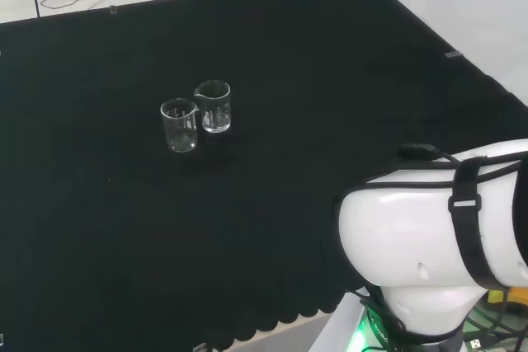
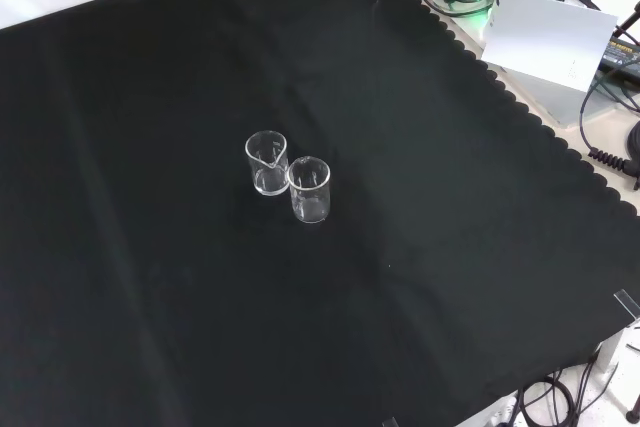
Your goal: Pick up the beaker on the right.
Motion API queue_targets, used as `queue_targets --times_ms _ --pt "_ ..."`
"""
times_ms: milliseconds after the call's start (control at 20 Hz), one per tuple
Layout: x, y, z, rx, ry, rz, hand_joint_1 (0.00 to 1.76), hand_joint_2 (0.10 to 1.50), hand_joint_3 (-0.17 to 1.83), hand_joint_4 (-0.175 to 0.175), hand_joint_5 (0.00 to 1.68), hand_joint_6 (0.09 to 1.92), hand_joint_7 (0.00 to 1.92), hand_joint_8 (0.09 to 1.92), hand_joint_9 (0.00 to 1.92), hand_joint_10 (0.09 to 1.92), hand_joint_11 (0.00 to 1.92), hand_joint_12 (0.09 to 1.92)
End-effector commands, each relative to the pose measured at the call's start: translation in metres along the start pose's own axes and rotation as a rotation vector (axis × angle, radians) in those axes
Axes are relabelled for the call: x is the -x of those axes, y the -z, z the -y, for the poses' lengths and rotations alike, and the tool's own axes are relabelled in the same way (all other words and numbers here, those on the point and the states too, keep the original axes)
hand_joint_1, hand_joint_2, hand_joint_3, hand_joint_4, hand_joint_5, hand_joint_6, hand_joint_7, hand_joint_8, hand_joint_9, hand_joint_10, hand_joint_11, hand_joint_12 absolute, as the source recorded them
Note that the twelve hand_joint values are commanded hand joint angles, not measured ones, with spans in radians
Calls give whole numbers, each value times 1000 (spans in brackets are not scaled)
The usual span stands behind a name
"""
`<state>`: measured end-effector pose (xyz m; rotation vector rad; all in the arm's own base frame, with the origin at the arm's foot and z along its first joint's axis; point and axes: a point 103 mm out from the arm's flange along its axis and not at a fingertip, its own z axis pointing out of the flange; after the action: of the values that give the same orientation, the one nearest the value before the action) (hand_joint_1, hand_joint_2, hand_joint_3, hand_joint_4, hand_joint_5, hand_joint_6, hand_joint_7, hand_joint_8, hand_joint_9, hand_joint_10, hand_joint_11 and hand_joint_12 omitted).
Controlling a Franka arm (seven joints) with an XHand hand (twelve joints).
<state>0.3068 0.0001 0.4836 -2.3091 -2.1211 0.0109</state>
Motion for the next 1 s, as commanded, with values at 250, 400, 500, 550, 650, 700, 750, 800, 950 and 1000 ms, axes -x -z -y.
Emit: queue_targets --times_ms 250,400,500,550,650,700,750,800,950,1000 --pt "-10 1 -1 9 11 9 111 1279 353 -19 341 87 2 370 98 635 0 1262" --pt "-10 -3 -2 6 7 17 104 1290 341 -19 342 87 0 367 95 639 0 1260" --pt "-8 -8 -3 1 -4 16 104 1291 339 -20 343 87 0 368 95 639 0 1259" --pt "-7 -12 -3 -3 -9 15 104 1291 337 -20 344 87 1 369 95 640 0 1259" --pt "0 -21 -5 -16 -26 13 104 1292 335 -20 345 87 3 371 95 640 0 1259" --pt "6 -26 -7 -27 -41 9 109 1292 328 -21 346 87 4 377 95 641 0 1258" --pt "14 -31 -8 -37 -56 6 113 1293 323 -22 347 87 5 381 94 642 0 1257" --pt "20 -37 -10 -46 -62 7 115 1293 319 -22 349 87 6 384 94 643 0 1257" --pt "30 -51 -15 -63 -75 15 119 1293 313 -24 353 87 8 390 96 645 0 1256" --pt "36 -56 -18 -68 -75 16 120 1293 311 -24 354 87 8 392 96 645 0 1256"
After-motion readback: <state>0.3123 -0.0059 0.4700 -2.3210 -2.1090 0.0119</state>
